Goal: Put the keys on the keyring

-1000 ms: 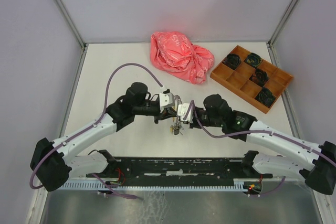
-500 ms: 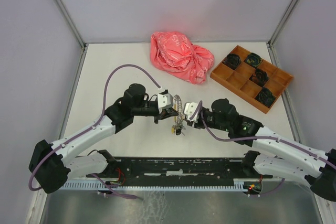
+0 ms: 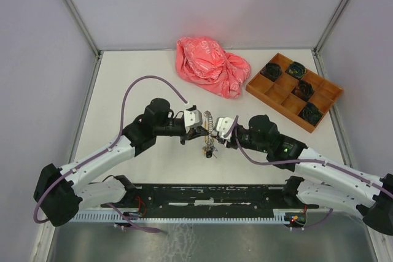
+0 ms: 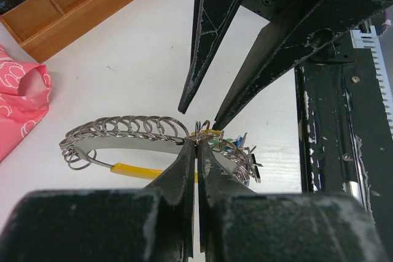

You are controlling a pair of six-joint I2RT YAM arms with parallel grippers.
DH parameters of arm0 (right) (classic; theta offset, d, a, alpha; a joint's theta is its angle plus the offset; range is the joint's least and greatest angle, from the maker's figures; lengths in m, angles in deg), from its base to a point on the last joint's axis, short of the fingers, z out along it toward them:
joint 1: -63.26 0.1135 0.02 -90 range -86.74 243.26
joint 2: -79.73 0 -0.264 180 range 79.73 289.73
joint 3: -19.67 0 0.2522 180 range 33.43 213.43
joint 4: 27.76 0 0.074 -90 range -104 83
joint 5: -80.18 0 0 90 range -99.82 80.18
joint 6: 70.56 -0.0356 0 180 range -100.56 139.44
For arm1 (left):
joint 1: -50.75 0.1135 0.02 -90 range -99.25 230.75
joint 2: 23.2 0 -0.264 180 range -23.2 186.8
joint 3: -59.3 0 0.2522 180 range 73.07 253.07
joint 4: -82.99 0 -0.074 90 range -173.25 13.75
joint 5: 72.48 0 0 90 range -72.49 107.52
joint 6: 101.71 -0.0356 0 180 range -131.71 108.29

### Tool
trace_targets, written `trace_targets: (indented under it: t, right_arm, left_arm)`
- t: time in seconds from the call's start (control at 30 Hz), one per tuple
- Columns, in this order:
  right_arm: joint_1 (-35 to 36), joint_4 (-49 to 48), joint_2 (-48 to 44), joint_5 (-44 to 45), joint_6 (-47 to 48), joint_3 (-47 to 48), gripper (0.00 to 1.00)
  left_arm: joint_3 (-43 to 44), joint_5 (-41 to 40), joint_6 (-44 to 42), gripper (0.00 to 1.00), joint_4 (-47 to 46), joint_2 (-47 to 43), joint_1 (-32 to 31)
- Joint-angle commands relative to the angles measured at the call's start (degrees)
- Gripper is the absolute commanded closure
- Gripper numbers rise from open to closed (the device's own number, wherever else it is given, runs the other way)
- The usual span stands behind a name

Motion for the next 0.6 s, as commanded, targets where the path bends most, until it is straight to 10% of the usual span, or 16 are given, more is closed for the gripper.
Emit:
trace_targets:
  t: [0.0, 0.57]
  right_arm:
    - [0.26, -3.05, 0.64, -0.75, -1.40, 0.00, 0.66]
    - [0.16, -1.56, 1.90, -0.34, -0.72, 1.19, 0.99]
  left_arm:
    - [0.41, 1.02, 2.18, 0.97, -5.26, -1.84, 0.11]
    - [-0.37, 2.57, 2.94, 0.97, -7.14, -1.83, 0.08]
